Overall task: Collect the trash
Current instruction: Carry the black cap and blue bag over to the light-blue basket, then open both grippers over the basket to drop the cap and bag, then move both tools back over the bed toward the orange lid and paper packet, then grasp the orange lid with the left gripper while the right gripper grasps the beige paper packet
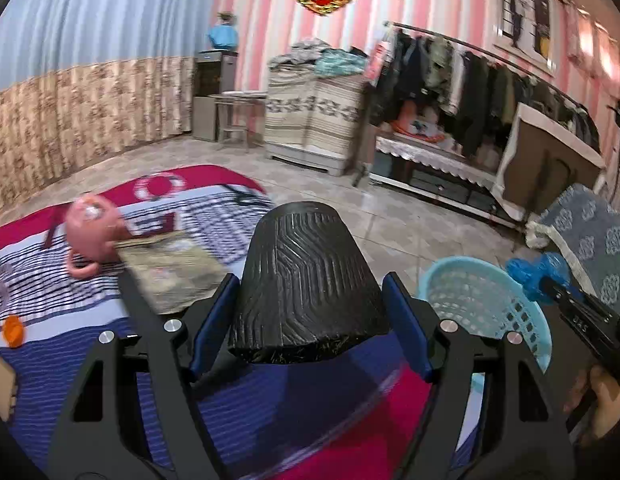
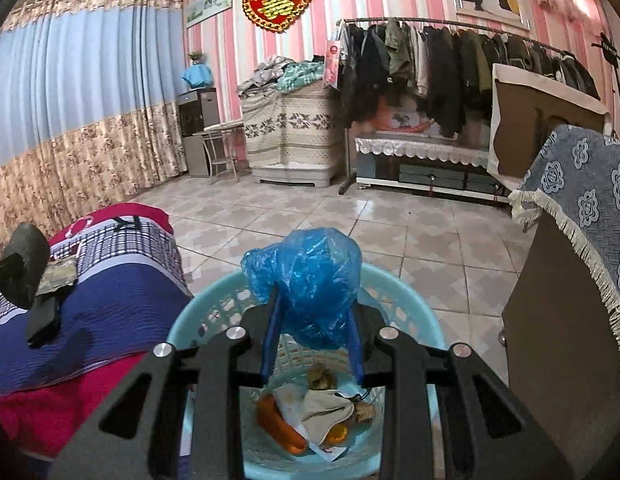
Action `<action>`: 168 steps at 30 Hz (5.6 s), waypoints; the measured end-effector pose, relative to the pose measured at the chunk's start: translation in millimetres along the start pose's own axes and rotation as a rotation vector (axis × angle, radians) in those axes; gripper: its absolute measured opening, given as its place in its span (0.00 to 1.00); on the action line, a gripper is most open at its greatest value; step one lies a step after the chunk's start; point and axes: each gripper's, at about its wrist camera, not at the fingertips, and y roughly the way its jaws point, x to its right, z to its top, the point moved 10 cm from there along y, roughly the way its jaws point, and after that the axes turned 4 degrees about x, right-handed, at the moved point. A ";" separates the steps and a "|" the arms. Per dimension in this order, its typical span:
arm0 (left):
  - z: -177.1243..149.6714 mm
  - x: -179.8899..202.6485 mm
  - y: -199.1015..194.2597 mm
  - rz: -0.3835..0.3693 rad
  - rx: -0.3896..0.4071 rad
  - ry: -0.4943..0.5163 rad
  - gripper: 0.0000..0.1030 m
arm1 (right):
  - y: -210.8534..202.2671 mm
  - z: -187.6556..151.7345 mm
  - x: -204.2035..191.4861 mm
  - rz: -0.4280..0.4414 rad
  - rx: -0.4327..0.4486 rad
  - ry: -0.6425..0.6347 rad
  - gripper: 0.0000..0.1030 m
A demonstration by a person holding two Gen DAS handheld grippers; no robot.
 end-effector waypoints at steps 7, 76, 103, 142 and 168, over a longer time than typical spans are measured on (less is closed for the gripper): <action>-5.0 66.1 32.7 -0.077 -0.022 0.073 0.70 | 12.3 -3.9 32.1 -0.037 -0.011 0.064 0.28; -20.4 -64.6 -16.5 0.177 0.006 -0.025 0.94 | 24.5 -23.5 -33.6 0.009 -0.049 -0.099 0.95; -49.9 -182.1 -86.4 0.330 -0.020 -0.124 0.95 | -15.7 -40.8 -128.6 0.153 -0.025 -0.244 0.96; -83.6 -341.8 -38.6 0.474 -0.270 -0.283 0.65 | 46.6 -54.9 -367.5 0.486 -0.243 -0.413 0.95; -51.5 -299.0 -63.8 0.439 -0.154 -0.237 0.38 | 11.4 -27.6 -297.5 0.534 -0.209 -0.287 0.04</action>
